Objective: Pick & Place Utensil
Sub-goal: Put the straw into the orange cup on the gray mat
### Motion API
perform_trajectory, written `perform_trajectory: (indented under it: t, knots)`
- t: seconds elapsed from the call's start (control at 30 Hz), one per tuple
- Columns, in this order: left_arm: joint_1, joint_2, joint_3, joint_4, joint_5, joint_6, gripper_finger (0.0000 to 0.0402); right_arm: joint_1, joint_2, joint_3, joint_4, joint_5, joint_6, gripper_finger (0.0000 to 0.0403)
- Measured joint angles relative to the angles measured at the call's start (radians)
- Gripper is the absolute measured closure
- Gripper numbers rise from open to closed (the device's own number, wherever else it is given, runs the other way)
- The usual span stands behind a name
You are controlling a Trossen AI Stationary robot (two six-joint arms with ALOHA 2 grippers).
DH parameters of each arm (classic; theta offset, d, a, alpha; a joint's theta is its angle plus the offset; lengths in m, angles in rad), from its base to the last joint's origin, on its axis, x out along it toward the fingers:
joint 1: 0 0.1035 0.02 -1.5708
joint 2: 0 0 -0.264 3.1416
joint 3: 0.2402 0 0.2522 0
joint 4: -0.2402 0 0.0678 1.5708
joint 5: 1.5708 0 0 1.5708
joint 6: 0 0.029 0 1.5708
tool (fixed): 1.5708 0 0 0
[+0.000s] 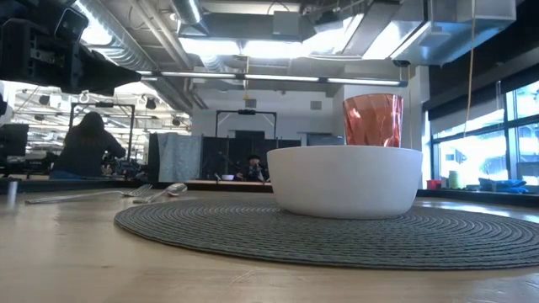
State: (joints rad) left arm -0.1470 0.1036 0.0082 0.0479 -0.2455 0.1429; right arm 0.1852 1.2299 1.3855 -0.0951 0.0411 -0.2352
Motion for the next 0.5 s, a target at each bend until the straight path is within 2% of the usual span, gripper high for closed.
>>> perform_trajectory:
  t: [0.13,0.27,0.4,0.5]
  knots:
    - [0.0,0.0,0.0,0.0,-0.001,0.0,0.0401,-0.005,-0.165,-0.355,0.325,-0.006,0.013,0.0402]
    - [0.0,0.0,0.0,0.001,-0.023,0.0,0.0396,-0.02,-0.286,-0.631,0.645,-0.007,0.018,0.0402]
    - [0.0,0.0,0.0,0.002,-0.025,0.0,0.0397,-0.039,-0.353,-0.812,0.844,0.008,0.012,0.0402]
    - [0.0,0.0,0.0,0.002,-0.026,0.001,0.04,-0.064,-0.366,-0.894,0.942,0.012,0.002,0.0402]
